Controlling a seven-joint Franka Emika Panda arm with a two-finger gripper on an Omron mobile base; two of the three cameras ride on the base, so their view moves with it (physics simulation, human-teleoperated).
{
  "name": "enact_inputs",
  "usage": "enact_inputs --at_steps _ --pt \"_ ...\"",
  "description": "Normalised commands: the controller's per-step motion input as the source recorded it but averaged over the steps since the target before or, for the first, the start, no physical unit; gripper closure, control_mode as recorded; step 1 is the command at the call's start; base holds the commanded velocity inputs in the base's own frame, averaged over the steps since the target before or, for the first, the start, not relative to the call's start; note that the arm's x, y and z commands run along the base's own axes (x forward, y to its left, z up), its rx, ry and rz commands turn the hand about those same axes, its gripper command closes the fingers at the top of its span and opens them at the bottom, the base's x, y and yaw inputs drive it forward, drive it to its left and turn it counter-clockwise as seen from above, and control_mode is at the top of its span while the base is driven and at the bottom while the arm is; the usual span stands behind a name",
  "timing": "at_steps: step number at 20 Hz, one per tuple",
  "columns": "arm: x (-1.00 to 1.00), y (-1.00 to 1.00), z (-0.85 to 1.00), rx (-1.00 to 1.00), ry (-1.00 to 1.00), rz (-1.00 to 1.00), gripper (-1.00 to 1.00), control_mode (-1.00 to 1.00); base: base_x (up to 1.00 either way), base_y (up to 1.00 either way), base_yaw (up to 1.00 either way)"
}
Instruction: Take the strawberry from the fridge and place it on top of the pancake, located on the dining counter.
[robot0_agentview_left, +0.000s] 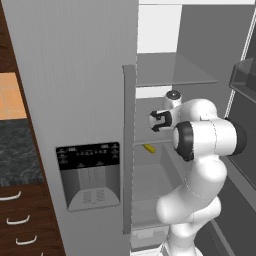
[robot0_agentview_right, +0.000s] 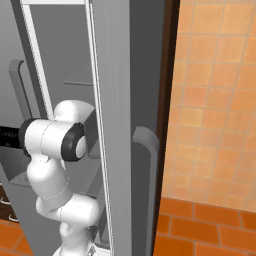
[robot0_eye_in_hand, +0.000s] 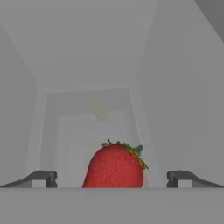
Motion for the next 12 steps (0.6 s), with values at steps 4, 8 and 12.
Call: enact_inputs --at_steps 4,8,12 --pt "0.2 -0.03 -0.09 0.0 0.02 0.0 -1.0 -1.0 0.0 0.0 0.0" --pt "0.11 -0.1 -0.14 0.0 0.05 0.0 -1.0 -1.0 0.0 0.0 0.0" --pt "0.0 -0.04 -0.24 0.0 0.08 0.0 -1.0 -1.0 0.0 0.0 0.0"
